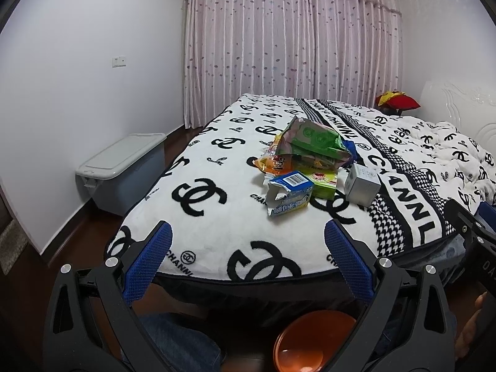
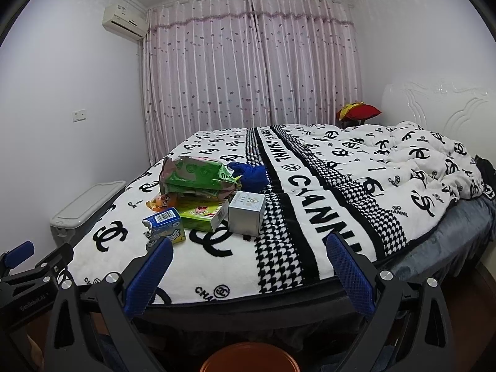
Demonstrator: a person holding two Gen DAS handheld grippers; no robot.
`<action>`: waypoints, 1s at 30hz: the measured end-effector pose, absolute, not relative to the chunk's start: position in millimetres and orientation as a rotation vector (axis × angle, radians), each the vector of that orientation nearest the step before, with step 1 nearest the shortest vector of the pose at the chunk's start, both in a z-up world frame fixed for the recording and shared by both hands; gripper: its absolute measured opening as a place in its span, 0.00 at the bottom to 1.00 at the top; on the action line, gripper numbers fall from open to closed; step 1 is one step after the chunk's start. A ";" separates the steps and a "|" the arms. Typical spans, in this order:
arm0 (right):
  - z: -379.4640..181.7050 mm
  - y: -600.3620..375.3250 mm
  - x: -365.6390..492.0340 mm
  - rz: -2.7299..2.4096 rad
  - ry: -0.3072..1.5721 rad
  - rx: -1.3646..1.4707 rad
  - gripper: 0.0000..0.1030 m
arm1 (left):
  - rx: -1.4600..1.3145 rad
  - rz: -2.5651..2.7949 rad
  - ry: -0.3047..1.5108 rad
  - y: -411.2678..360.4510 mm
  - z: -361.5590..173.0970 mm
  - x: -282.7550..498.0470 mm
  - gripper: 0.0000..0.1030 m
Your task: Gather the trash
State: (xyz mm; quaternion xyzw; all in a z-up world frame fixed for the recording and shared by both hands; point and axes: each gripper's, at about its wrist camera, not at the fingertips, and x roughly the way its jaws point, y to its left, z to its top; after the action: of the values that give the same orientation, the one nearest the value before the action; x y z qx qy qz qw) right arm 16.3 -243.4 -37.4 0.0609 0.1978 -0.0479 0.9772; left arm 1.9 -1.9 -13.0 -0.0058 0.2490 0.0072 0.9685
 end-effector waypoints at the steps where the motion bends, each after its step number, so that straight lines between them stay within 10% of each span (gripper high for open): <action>1: -37.7 -243.4 16.1 -0.098 0.399 0.124 0.95 | -0.011 0.015 0.503 -1.6 -13.1 2.0 0.93; 30: -35.6 -250.6 16.9 -0.106 0.403 0.131 0.95 | 0.003 0.016 0.511 -7.9 -15.2 2.9 0.93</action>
State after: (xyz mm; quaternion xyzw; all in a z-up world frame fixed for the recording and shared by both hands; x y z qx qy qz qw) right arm 16.9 -250.6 -35.6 0.0650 0.1999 -0.0524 0.9763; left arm 2.9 -7.9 -15.2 0.0016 0.2528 0.0078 0.9675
